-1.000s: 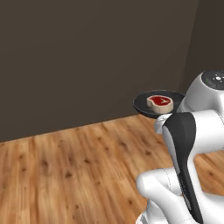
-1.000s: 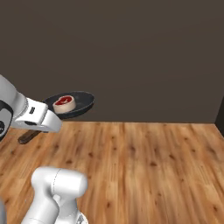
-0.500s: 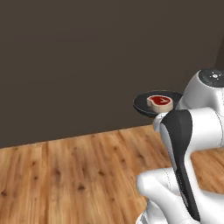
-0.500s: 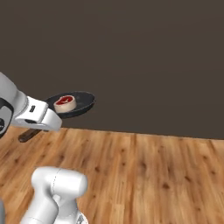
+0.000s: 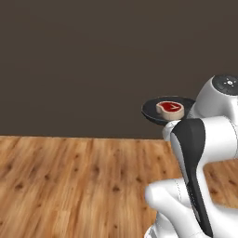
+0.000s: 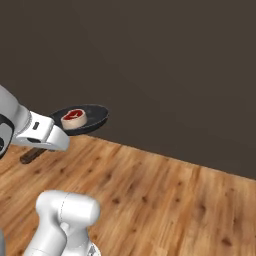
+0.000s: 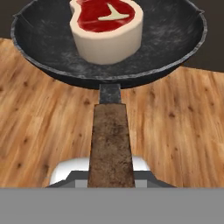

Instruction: Pick up the pan with the steak in it and place it on the dining table. Then place the steak on the plate.

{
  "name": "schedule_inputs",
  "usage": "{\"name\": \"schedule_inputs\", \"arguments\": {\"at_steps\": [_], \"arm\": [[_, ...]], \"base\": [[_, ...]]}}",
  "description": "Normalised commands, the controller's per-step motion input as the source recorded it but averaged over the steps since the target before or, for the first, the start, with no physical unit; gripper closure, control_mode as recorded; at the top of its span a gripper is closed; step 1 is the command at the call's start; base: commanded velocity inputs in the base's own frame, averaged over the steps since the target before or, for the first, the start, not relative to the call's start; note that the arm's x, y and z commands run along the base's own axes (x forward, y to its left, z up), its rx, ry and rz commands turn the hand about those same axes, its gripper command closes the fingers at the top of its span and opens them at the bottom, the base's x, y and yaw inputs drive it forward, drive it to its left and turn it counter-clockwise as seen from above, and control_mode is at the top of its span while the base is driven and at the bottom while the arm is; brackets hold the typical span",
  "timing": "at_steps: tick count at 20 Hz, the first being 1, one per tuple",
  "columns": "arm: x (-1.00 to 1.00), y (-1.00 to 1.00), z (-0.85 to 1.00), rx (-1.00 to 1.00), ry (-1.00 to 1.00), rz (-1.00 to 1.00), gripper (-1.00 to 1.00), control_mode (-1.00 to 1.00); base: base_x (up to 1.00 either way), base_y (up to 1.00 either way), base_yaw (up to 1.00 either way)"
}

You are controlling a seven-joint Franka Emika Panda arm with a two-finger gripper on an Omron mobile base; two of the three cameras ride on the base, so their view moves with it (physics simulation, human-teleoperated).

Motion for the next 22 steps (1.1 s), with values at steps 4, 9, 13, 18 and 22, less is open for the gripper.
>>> {"name": "schedule_inputs", "arguments": {"at_steps": [4,9,13,18,22], "arm": [[0.00,0.00,0.00,0.00,0.00,0.00,1.00,1.00],[0.00,0.00,0.00,0.00,0.00,0.00,1.00,1.00],[0.00,0.00,0.00,0.00,0.00,0.00,1.00,1.00],[0.00,0.00,0.00,0.00,0.00,0.00,1.00,1.00],[0.00,0.00,0.00,0.00,0.00,0.00,1.00,1.00]], "base": [[0.00,0.00,0.50],[0.00,0.00,0.50],[0.00,0.00,0.50],[0.00,0.00,0.50],[0.00,0.00,0.50]]}}
